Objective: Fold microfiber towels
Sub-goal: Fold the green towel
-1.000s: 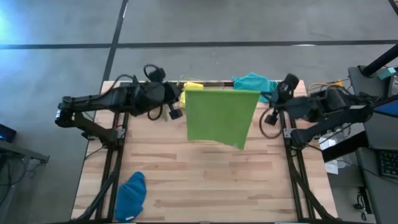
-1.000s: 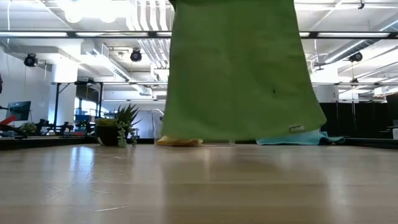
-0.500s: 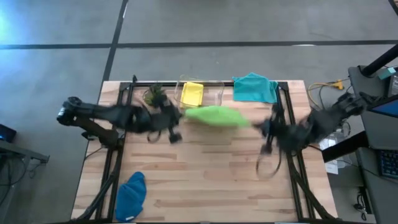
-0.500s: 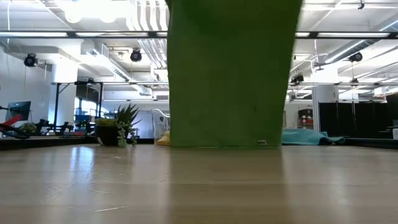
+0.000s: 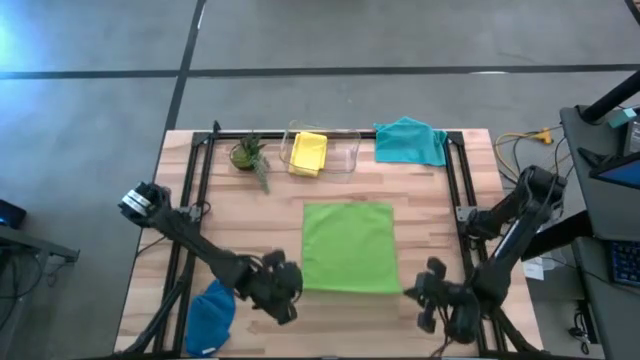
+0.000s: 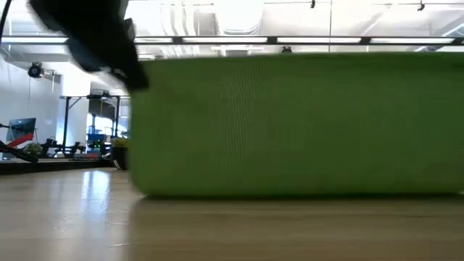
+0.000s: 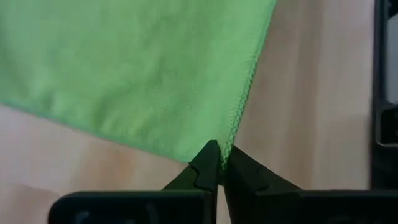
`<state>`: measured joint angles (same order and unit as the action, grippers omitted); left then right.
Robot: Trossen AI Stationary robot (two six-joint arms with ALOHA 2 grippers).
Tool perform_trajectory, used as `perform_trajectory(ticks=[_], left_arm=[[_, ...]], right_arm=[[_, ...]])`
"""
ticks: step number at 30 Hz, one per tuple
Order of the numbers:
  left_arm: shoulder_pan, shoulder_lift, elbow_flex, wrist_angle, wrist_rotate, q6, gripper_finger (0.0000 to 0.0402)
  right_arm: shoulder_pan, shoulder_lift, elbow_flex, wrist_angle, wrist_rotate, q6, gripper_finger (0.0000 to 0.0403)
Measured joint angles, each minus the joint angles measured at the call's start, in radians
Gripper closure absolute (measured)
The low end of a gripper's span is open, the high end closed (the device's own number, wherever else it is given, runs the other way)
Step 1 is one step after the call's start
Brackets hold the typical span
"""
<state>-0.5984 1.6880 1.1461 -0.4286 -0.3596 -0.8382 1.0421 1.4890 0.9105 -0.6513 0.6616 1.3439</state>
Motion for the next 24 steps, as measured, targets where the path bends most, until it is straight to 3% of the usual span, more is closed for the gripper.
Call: perform_trajectory(ticks=[4, 10, 24], left_arm=[[0.001, 0.012, -0.003, 0.044, 0.04, -0.052, 0.0401], [0.007, -0.04, -0.006, 0.019, 0.006, 0.008, 0.0401], [0.123, -0.054, -0.029, -0.06, -0.125, 0.174, 0.0401]], right_arm=[[0.017, 0.063, 0.024, 0.048, -0.021, 0.046, 0.0394], [0.007, 0.034, 0.055, -0.024, -0.03, 0.011, 0.0394], [-0.223, -0.121, -0.019, -0.177, -0.033, -0.098, 0.0394]])
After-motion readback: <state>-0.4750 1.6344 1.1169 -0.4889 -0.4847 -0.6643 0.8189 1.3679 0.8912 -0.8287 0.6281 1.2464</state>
